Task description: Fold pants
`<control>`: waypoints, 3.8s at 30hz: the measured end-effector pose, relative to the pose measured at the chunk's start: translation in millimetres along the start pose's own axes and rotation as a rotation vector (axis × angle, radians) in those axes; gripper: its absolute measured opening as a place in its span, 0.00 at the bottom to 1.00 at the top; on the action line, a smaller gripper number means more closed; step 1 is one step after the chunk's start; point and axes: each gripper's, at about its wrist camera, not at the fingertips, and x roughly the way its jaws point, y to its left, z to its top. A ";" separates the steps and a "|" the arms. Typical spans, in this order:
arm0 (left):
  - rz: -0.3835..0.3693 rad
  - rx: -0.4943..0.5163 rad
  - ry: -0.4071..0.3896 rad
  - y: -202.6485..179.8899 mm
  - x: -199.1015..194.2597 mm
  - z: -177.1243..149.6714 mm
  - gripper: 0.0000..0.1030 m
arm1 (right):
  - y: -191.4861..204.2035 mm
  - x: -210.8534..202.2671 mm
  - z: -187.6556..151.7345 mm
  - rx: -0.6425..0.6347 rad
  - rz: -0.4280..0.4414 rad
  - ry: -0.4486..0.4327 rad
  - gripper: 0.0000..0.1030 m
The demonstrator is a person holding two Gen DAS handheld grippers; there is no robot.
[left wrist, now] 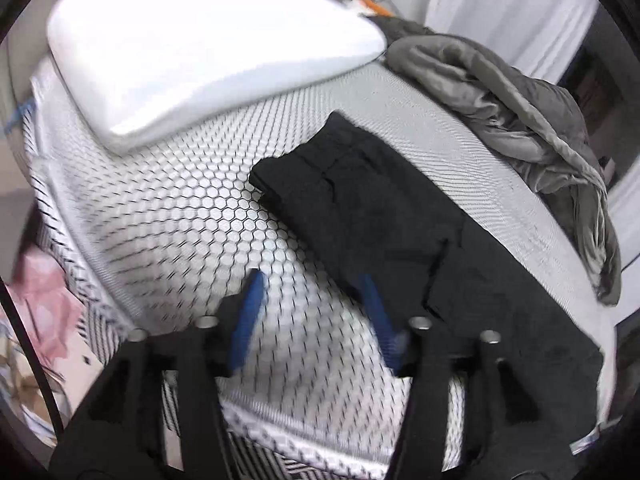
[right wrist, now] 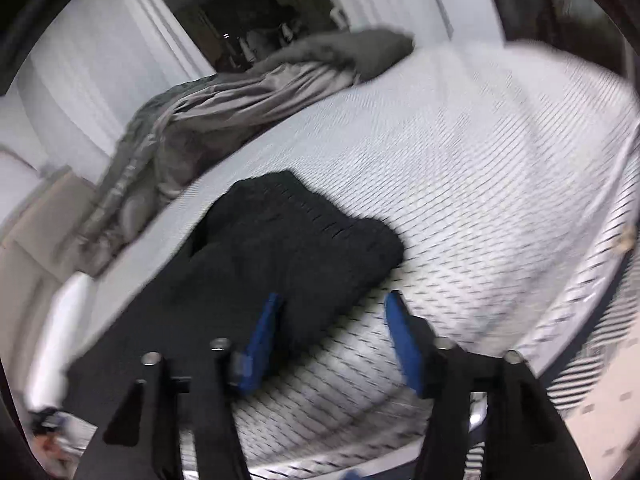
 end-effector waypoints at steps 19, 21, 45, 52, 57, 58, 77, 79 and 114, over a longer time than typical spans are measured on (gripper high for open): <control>-0.319 0.531 0.093 -274.2 5.2 -152.5 0.99 | 256.9 50.9 -89.5 -0.669 0.294 0.171 0.96; -0.255 0.603 0.097 -289.0 21.6 -171.1 0.99 | 264.7 63.2 -110.4 -0.762 0.257 0.202 0.96; -0.281 0.699 0.123 -313.4 28.1 -198.7 1.00 | 233.6 49.0 -93.9 -0.718 0.237 0.131 0.96; -0.319 0.683 0.109 -286.8 27.9 -192.8 0.99 | 157.2 64.2 -79.6 -0.689 0.042 0.075 0.95; -0.305 0.701 0.093 -287.9 32.2 -193.0 1.00 | 61.8 51.7 -35.8 -0.584 -0.207 -0.051 0.96; -0.301 0.701 0.090 -288.2 32.1 -193.3 1.00 | 51.0 51.4 -29.7 -0.526 -0.136 -0.012 0.96; -0.290 0.757 0.202 -367.5 53.9 -192.5 1.00 | 242.5 69.2 -78.6 -0.786 0.200 0.119 0.94; -0.293 0.762 0.197 -359.5 51.7 -188.7 1.00 | 236.3 89.2 -89.8 -0.820 0.131 0.157 0.94; -0.129 0.797 0.237 -375.4 79.1 -183.6 1.00 | 170.4 93.3 -61.8 -0.715 0.057 0.135 0.95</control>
